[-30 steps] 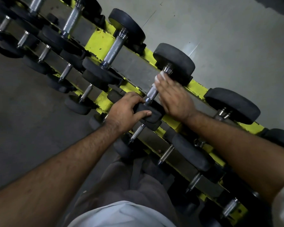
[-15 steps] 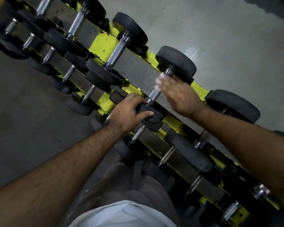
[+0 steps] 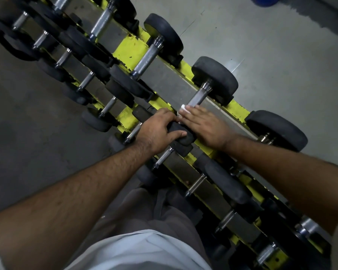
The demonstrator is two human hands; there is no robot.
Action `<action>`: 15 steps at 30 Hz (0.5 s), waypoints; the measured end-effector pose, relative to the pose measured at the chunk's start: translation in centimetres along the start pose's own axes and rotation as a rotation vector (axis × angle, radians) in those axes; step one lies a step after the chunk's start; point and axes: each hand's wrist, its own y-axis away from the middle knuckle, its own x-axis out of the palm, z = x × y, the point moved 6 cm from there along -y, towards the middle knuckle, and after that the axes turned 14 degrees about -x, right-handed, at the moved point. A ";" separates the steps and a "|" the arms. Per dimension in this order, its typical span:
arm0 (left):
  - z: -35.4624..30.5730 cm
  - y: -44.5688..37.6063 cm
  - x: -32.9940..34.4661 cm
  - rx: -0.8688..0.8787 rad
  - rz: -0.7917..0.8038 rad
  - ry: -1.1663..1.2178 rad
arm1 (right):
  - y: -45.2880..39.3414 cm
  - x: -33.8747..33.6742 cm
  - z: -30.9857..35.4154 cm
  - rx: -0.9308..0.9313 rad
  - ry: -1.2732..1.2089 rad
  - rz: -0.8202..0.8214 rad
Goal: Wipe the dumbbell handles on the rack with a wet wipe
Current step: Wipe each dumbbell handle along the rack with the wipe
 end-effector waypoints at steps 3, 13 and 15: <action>0.0 0.0 0.2 0.005 0.010 -0.004 | -0.1 -2.1 -3.2 0.191 0.077 -0.065; -0.2 0.3 0.0 -0.003 0.026 -0.041 | -0.7 -3.5 -4.2 0.446 0.013 -0.078; -0.2 0.4 0.0 -0.013 0.028 -0.046 | -1.7 -2.0 -1.5 0.351 -0.011 0.008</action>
